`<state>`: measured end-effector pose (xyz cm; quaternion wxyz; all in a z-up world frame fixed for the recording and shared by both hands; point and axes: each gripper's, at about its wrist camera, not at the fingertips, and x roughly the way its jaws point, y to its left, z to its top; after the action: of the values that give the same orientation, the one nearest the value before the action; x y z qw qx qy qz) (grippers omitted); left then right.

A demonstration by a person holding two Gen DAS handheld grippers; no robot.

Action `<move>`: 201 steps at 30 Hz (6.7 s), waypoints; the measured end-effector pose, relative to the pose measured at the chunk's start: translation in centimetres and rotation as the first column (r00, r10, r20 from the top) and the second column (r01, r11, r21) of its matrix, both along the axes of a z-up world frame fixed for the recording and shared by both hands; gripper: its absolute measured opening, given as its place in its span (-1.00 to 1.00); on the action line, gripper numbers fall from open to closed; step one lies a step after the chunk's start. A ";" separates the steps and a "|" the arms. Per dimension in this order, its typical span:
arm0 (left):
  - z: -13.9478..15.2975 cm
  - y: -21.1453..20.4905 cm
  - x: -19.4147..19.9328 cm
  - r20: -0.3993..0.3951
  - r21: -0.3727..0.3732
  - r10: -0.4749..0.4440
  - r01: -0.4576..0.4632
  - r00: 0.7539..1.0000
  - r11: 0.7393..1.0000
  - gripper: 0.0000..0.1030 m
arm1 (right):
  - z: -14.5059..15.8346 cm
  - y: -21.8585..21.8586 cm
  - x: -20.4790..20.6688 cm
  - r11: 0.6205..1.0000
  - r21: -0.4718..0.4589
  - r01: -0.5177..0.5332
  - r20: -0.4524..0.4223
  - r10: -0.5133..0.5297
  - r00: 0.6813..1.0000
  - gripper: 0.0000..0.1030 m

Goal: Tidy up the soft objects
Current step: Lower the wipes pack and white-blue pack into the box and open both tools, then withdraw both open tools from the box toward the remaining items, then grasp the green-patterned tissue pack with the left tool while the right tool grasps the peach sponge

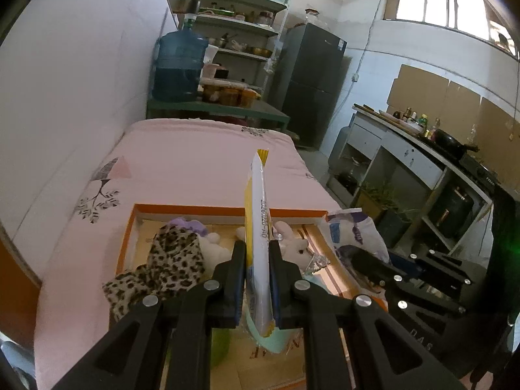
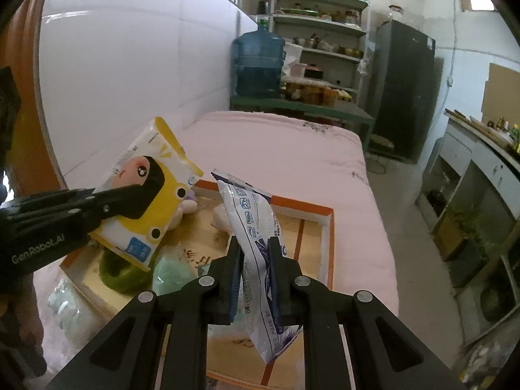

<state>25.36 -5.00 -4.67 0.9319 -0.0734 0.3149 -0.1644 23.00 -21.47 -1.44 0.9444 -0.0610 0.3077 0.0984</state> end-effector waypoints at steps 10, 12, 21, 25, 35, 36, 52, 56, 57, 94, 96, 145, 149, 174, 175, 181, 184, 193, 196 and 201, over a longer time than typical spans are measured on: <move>-1.3 -0.5 2.5 -0.045 -0.090 -0.032 0.028 0.998 0.996 -0.74 | -0.9 -0.2 1.7 0.999 -0.018 0.044 0.002 -0.044 0.999 -0.70; -1.7 -0.4 2.9 -0.058 -0.118 -0.043 0.036 0.997 0.992 -0.74 | -1.3 -0.2 2.0 0.998 -0.027 0.050 0.000 -0.050 0.999 -0.70; -3.5 0.3 4.2 -0.087 -0.121 -0.038 0.027 0.995 0.992 -0.71 | -3.5 0.2 3.5 0.997 -0.067 0.049 -0.043 -0.051 0.998 -0.70; -4.1 0.5 4.6 -0.096 -0.109 -0.025 0.015 0.995 0.994 -0.66 | -4.1 0.3 4.0 0.996 -0.070 0.047 -0.052 -0.050 0.997 -0.67; -4.6 0.2 4.6 -0.104 -0.039 0.002 -0.006 0.995 0.999 0.02 | -4.9 0.0 4.3 0.999 -0.023 0.030 -0.082 -0.032 0.996 -0.16; -4.4 0.1 4.4 -0.091 -0.027 0.005 -0.007 0.996 1.000 0.03 | -4.9 -0.1 4.3 1.000 -0.012 0.026 -0.086 -0.027 0.996 -0.11; -2.2 0.4 2.3 -0.027 0.006 0.034 -0.033 0.999 0.999 0.03 | -4.0 -1.1 2.9 0.997 0.053 0.048 -0.059 -0.045 0.997 0.06; -1.8 0.5 1.7 -0.020 0.001 0.035 -0.035 0.999 0.999 0.03 | -3.3 -1.4 2.1 0.996 0.073 0.059 -0.040 -0.057 0.998 0.06; -1.7 0.5 1.4 -0.020 0.000 0.035 -0.035 0.999 0.999 0.03 | -3.1 -1.4 2.0 0.995 0.077 0.061 -0.037 -0.058 0.998 0.06; 2.3 1.3 -7.8 0.048 0.008 0.042 -0.043 0.998 0.999 0.03 | 0.9 0.2 -7.9 0.990 0.131 0.052 0.007 -0.053 0.999 0.06; 2.5 1.4 -8.2 0.050 0.005 0.042 -0.043 0.998 0.999 0.03 | 1.2 0.3 -8.4 0.990 0.129 0.050 0.013 -0.052 0.999 0.06; 0.9 7.0 -17.9 0.025 -0.038 0.111 -0.110 0.994 0.993 0.03 | 1.8 4.9 -17.8 0.993 0.113 -0.022 0.012 0.020 1.000 0.07; 0.3 7.7 -17.9 0.011 -0.045 0.119 -0.118 0.993 0.992 0.03 | 1.2 5.2 -17.7 0.993 0.113 -0.027 -0.006 0.027 1.000 0.07; -3.8 9.4 -16.6 -0.081 -0.041 0.138 -0.141 0.987 0.989 0.03 | -4.0 6.8 -13.9 0.985 0.169 -0.033 -0.162 0.061 0.985 0.07; -3.8 9.4 -16.6 -0.082 -0.041 0.139 -0.142 0.987 0.989 0.03 | -4.2 6.9 -13.7 0.985 0.172 -0.032 -0.168 0.061 0.984 0.07; -4.4 9.8 -16.1 -0.095 -0.043 0.142 -0.146 0.985 0.988 0.03 | -5.3 7.4 -12.4 0.984 0.178 -0.018 -0.203 0.054 0.978 0.26; -4.7 9.9 -15.8 -0.103 -0.046 0.141 -0.146 0.985 0.988 0.03 | -5.7 7.7 -11.7 0.984 0.177 -0.015 -0.214 0.053 0.975 0.26; -5.6 10.3 -15.2 -0.121 -0.053 0.137 -0.145 0.983 0.988 0.03 | -6.7 8.7 -9.8 0.987 0.159 -0.005 -0.232 0.042 0.972 0.26; -5.8 10.3 -14.9 -0.129 -0.055 0.137 -0.145 0.982 0.988 0.03 | -7.1 9.0 -9.2 0.988 0.152 -0.004 -0.237 0.040 0.971 0.26; -6.3 10.3 -14.4 -0.139 -0.054 0.136 -0.145 0.981 0.988 0.03 | -7.6 9.2 -8.3 0.990 0.139 0.007 -0.241 0.027 0.970 0.26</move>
<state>10.92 5.34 -10.98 0.9150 -0.1361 0.3657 -0.1029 14.71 -12.28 -9.07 0.9012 0.0159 0.4129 0.1309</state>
